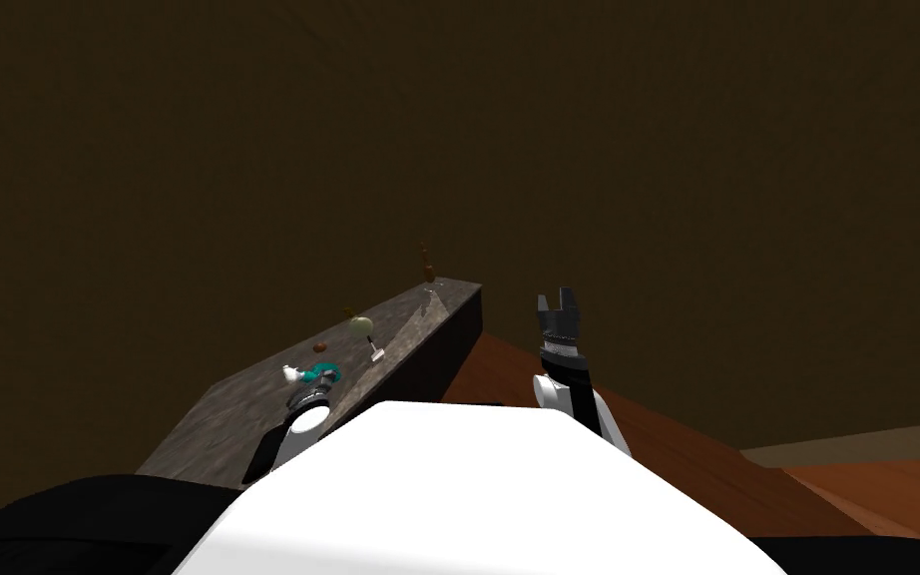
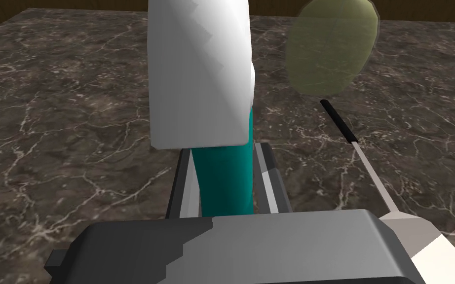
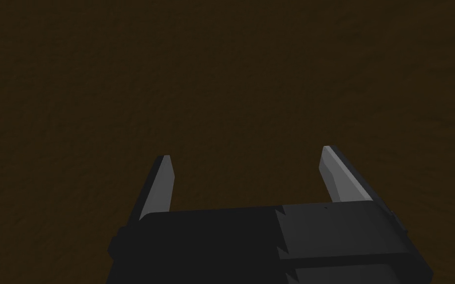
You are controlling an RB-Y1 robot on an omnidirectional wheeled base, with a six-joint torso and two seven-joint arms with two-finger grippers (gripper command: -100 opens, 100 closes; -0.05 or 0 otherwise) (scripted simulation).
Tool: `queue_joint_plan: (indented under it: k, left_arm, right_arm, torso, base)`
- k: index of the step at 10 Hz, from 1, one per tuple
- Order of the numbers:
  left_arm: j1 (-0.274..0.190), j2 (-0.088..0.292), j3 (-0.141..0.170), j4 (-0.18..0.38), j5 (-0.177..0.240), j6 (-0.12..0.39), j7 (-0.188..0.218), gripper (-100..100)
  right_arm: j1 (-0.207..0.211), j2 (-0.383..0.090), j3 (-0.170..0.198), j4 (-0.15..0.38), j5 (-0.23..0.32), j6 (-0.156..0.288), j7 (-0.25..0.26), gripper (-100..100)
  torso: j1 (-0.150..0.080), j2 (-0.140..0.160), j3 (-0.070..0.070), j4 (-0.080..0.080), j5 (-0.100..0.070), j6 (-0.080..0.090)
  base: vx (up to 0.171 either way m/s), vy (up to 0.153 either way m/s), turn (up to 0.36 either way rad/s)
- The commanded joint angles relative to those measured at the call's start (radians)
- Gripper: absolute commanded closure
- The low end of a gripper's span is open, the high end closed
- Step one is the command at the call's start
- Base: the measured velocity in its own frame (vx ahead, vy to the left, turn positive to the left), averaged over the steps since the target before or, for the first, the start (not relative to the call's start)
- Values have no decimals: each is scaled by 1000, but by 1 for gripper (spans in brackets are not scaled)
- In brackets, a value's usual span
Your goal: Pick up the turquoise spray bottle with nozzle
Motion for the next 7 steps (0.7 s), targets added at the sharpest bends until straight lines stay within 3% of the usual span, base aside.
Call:
queue_joint_plan:
  k: [1,2,3,5,6,7]
  left_arm:
    - [32,13,-19,6,-3,-13,16,100]
    - [70,-33,-10,-49,51,-28,20,100]
    - [101,-33,-10,-67,54,-28,20,100]
    - [166,-33,-10,-118,54,-28,20,100]
    - [186,-33,-10,-118,54,-28,20,100]
    - [220,-78,-1,-166,108,-43,23,100]
  right_arm:
    - [0,0,0,0,0,0,0,0]
    - [0,0,0,0,0,0,0,0]
    - [0,0,0,0,0,0,0,0]
    - [0,0,0,0,0,0,0,0]
    - [0,0,0,0,0,0,0,0]
    - [0,0,0,0,0,0,0,0]
  torso:
    - [0,0,0,0,0,0]
    - [0,0,0,0,0,0]
    - [2,-4,-2,0,1,5]
    - [3,-5,-3,-1,1,1]
    - [1,-2,-1,0,1,0]
    - [0,-1,0,0,1,1]
  base:
    - [-9,-6,6]
    - [65,31,-327]
    - [88,63,-283]
    - [22,23,22]
    - [-10,-9,23]
    - [44,38,-261]
